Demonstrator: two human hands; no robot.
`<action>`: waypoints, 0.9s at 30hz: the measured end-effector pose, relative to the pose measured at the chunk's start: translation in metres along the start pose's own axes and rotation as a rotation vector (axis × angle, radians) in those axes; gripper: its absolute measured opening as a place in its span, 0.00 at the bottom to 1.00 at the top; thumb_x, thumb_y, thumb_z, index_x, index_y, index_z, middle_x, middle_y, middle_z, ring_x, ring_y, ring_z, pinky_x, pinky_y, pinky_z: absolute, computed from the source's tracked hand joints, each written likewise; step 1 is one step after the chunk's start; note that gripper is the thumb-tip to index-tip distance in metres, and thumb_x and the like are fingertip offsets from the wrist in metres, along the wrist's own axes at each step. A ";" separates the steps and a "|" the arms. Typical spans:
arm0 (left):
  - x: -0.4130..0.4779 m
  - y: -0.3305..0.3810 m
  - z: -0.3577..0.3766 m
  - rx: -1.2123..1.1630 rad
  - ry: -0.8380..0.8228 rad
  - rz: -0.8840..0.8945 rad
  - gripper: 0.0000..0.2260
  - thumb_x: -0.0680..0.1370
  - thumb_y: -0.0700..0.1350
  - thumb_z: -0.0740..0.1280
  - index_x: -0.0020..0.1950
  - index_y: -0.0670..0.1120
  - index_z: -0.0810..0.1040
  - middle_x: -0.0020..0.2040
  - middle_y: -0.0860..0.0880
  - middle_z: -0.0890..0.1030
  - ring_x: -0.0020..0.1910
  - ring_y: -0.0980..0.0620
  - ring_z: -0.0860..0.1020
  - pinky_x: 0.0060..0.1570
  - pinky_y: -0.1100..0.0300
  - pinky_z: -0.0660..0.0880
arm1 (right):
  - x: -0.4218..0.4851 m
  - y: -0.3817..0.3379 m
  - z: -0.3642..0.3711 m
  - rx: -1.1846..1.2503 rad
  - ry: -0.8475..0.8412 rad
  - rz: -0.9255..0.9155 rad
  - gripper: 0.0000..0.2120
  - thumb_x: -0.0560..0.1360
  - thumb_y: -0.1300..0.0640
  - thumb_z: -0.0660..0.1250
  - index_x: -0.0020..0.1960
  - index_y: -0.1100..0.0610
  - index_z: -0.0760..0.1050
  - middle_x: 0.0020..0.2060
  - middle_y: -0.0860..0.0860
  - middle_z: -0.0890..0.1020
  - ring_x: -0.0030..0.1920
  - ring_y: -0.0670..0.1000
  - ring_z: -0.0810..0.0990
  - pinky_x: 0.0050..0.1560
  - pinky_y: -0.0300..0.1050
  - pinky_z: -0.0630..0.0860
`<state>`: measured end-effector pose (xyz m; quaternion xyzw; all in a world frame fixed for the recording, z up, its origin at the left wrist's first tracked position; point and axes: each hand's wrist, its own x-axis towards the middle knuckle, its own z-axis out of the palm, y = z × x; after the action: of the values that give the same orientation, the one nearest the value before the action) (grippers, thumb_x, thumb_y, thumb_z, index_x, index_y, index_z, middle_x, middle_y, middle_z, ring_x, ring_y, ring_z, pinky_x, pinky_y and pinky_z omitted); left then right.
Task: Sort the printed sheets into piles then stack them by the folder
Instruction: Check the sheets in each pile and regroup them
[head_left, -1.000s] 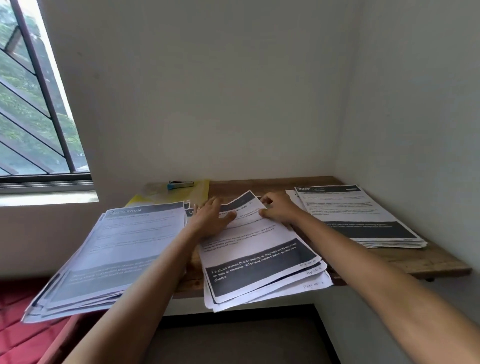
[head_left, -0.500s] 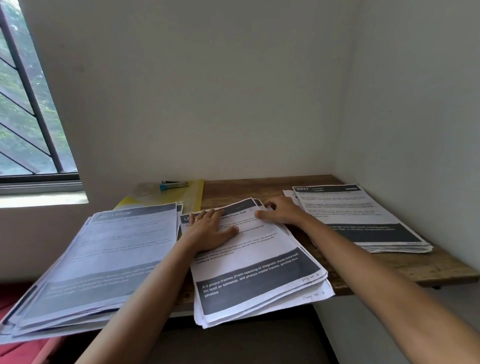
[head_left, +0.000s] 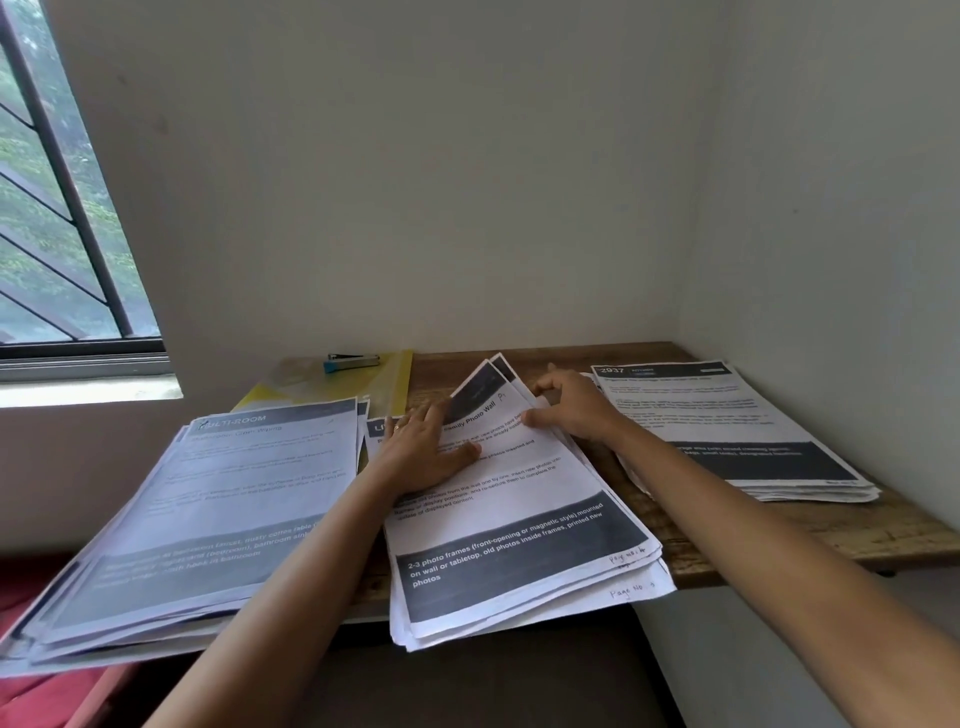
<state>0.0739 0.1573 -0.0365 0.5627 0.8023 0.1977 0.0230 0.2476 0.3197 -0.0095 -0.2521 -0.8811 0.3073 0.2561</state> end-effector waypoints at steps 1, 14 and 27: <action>-0.001 0.002 -0.002 -0.052 0.044 0.025 0.36 0.77 0.63 0.61 0.78 0.50 0.52 0.78 0.47 0.56 0.77 0.46 0.56 0.75 0.41 0.43 | -0.003 -0.002 0.000 0.010 0.023 -0.028 0.12 0.70 0.57 0.74 0.53 0.57 0.81 0.64 0.55 0.76 0.75 0.53 0.59 0.71 0.53 0.58; 0.028 0.018 -0.008 -0.370 0.236 0.122 0.14 0.75 0.54 0.71 0.52 0.45 0.77 0.41 0.51 0.80 0.39 0.53 0.76 0.42 0.60 0.70 | -0.022 -0.009 0.000 0.068 0.003 -0.199 0.08 0.73 0.60 0.71 0.52 0.56 0.82 0.47 0.44 0.83 0.48 0.34 0.77 0.50 0.26 0.66; 0.025 0.013 0.006 -0.766 0.321 0.195 0.39 0.66 0.80 0.46 0.38 0.50 0.83 0.33 0.51 0.80 0.33 0.56 0.76 0.36 0.63 0.69 | 0.004 0.029 -0.013 -0.130 0.097 0.100 0.16 0.75 0.47 0.66 0.57 0.56 0.79 0.55 0.51 0.81 0.56 0.50 0.78 0.57 0.45 0.73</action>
<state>0.0775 0.1857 -0.0329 0.5489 0.6074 0.5678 0.0865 0.2610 0.3474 -0.0189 -0.3264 -0.8721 0.2494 0.2658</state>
